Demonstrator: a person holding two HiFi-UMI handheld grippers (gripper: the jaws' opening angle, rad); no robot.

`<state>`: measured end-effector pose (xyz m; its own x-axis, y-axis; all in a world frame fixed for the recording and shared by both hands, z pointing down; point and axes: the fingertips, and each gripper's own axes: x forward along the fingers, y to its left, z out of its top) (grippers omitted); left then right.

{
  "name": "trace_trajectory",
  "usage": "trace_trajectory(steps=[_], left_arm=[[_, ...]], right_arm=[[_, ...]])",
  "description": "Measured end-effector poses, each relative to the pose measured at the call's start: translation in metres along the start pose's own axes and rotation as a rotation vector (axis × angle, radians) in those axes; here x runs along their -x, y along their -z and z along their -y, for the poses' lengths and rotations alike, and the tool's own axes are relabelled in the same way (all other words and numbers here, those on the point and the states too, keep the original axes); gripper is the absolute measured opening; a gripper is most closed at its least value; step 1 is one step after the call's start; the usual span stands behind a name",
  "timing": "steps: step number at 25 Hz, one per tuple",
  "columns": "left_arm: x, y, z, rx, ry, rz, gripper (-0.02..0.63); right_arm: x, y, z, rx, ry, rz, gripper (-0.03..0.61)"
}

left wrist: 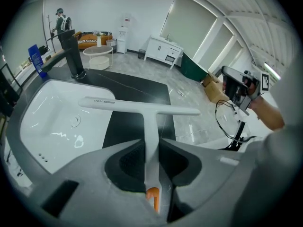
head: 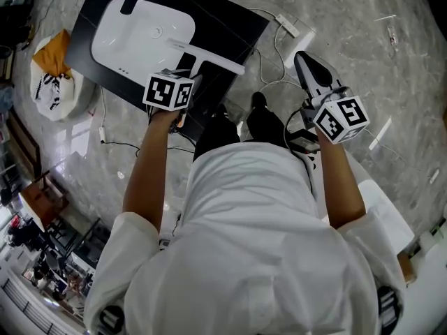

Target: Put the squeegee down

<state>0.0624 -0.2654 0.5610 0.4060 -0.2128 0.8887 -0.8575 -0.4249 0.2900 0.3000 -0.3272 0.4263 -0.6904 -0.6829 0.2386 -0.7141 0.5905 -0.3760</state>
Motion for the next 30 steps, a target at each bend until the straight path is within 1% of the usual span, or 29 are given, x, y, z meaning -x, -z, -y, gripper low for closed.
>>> trace_trajectory(steps=[4, 13, 19, 30], left_arm=[[-0.014, -0.001, -0.002, 0.012, 0.002, -0.020, 0.089], [-0.037, -0.007, -0.006, 0.008, 0.010, -0.050, 0.089], [-0.046, -0.008, -0.011, 0.016, 0.005, -0.066, 0.089], [-0.058, -0.003, -0.013, 0.000, -0.008, -0.109, 0.089]], right_arm=[[0.002, 0.002, 0.007, -0.011, 0.004, -0.009, 0.015], [0.001, 0.000, 0.023, -0.024, 0.015, -0.014, 0.015], [-0.001, -0.001, 0.030, -0.031, 0.018, -0.012, 0.015], [-0.001, -0.001, 0.037, -0.043, 0.031, -0.011, 0.015]])
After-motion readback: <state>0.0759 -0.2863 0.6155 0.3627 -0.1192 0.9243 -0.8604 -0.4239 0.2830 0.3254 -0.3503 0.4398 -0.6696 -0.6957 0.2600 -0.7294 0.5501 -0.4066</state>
